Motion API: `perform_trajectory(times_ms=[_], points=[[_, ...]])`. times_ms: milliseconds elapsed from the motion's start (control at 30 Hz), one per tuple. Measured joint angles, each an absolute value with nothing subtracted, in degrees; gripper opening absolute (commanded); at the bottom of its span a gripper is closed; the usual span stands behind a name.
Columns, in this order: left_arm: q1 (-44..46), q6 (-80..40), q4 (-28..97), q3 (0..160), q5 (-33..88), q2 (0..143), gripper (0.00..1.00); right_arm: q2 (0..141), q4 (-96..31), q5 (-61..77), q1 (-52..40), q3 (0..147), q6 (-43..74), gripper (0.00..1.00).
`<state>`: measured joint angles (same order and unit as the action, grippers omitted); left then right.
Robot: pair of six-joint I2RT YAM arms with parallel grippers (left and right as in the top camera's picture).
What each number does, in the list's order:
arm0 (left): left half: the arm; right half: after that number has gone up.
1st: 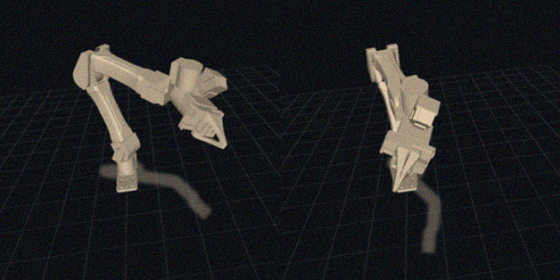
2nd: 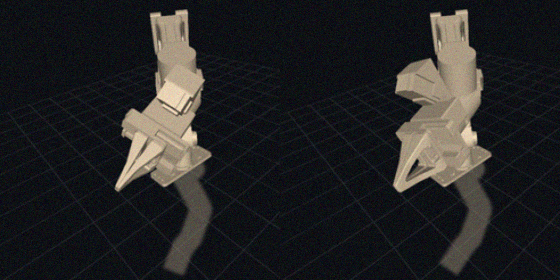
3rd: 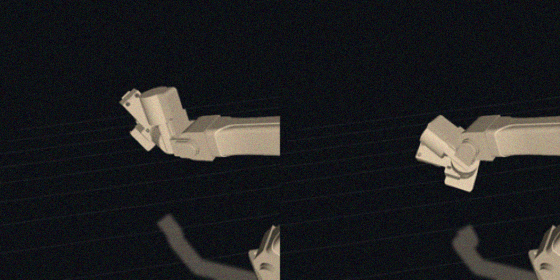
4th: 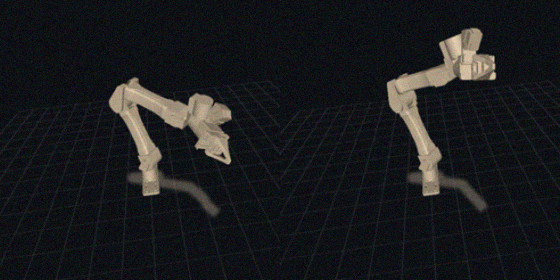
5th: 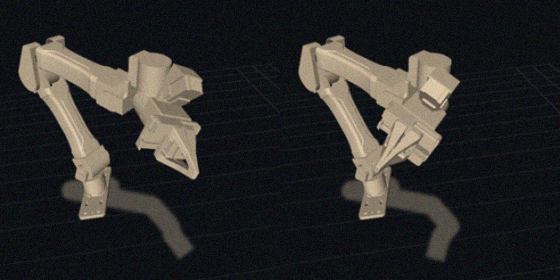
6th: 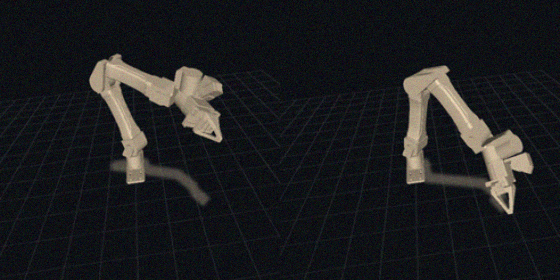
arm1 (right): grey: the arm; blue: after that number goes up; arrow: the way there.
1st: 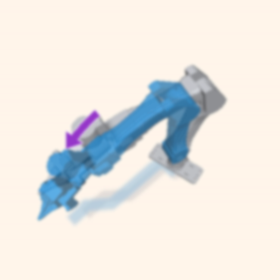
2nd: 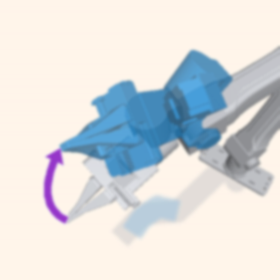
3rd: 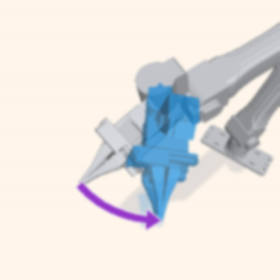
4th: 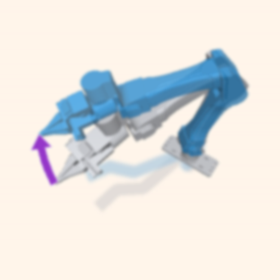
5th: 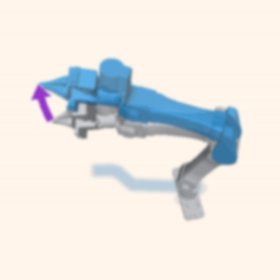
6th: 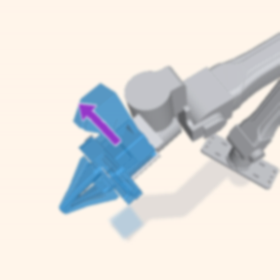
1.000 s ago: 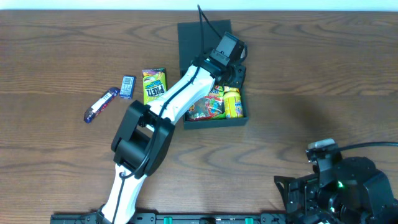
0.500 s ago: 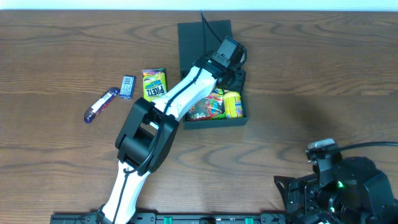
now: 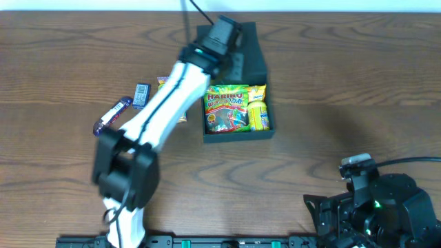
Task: Pack container
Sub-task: 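Move the left gripper back left and grasp the green Pretz box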
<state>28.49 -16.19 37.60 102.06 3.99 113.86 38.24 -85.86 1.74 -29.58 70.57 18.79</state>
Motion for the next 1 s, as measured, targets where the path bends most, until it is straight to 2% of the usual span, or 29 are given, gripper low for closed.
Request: perform_trajectory(times_ms=[233,333,400,433,467,633,700,1000], points=[[23.7,-16.2,46.8,102.4,-5.5,107.0,0.06,38.2,-85.8,1.7,-29.6,70.6,18.8,0.99],[20.1,-16.9,51.0,102.4,-7.1,107.0,0.15,38.2,-85.8,1.7,-29.6,70.6,18.8,0.99],[17.1,-18.0,52.8,102.4,-7.6,107.0,0.36,38.2,-85.8,1.7,-29.6,70.6,18.8,0.99],[16.2,-18.3,53.0,102.4,-7.5,107.0,0.56,38.2,-85.9,1.7,-29.6,70.6,18.8,0.99],[15.1,-18.6,53.1,102.3,-7.2,107.0,0.66,38.2,-85.8,1.7,-29.6,70.6,18.8,0.99],[10.0,-18.9,52.3,99.2,-2.0,107.0,0.82,38.2,-85.8,1.7,-29.6,70.6,18.8,0.99],[9.1,-17.8,51.7,96.6,-0.5,107.0,0.97,38.2,-85.8,1.7,-29.6,70.6,18.8,0.99],[8.7,-11.5,44.2,85.1,3.3,107.0,0.95,38.2,-85.8,1.7,-29.6,70.6,18.8,0.99]])
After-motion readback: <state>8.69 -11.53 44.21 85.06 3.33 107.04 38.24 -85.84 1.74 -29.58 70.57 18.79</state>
